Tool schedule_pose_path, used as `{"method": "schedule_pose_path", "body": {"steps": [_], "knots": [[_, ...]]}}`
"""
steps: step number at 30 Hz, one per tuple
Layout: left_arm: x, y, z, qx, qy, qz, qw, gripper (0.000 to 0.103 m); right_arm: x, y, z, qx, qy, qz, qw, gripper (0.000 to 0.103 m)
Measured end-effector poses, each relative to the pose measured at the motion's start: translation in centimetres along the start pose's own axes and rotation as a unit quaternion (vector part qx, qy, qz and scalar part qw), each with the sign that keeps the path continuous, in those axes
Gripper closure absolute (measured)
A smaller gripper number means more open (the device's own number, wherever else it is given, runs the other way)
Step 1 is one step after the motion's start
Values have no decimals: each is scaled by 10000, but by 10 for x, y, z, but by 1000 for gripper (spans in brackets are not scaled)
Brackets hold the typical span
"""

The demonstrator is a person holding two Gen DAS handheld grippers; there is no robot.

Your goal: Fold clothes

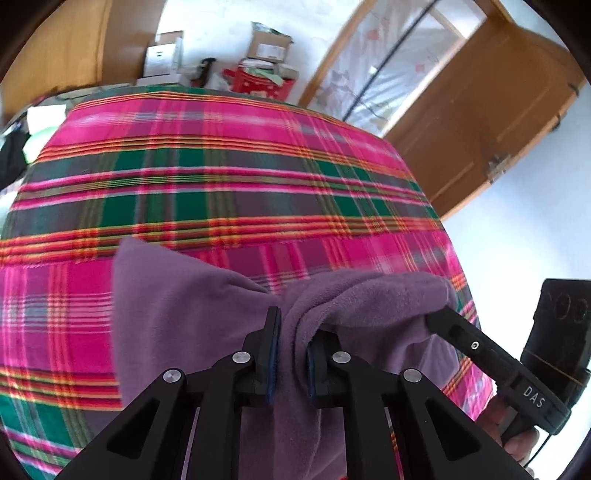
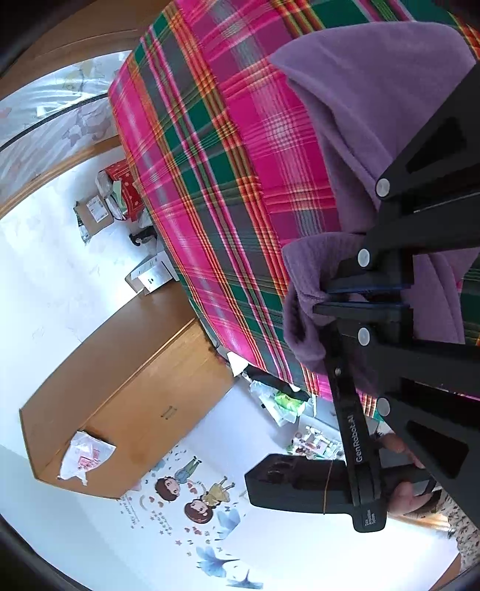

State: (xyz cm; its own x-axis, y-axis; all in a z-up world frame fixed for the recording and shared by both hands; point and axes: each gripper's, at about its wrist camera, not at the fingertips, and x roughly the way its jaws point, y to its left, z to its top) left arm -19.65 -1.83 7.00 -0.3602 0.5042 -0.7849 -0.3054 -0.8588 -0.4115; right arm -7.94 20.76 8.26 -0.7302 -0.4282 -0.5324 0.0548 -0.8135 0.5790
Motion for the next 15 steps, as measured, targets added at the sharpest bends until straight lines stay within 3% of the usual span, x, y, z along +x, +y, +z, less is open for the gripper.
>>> {"method": "schedule_pose_path", "body": {"steps": [15], "knots": [[-56,54,6,-649,-819,103,9945,94,10,41,29,-768,-85,-149,9969,99]]}}
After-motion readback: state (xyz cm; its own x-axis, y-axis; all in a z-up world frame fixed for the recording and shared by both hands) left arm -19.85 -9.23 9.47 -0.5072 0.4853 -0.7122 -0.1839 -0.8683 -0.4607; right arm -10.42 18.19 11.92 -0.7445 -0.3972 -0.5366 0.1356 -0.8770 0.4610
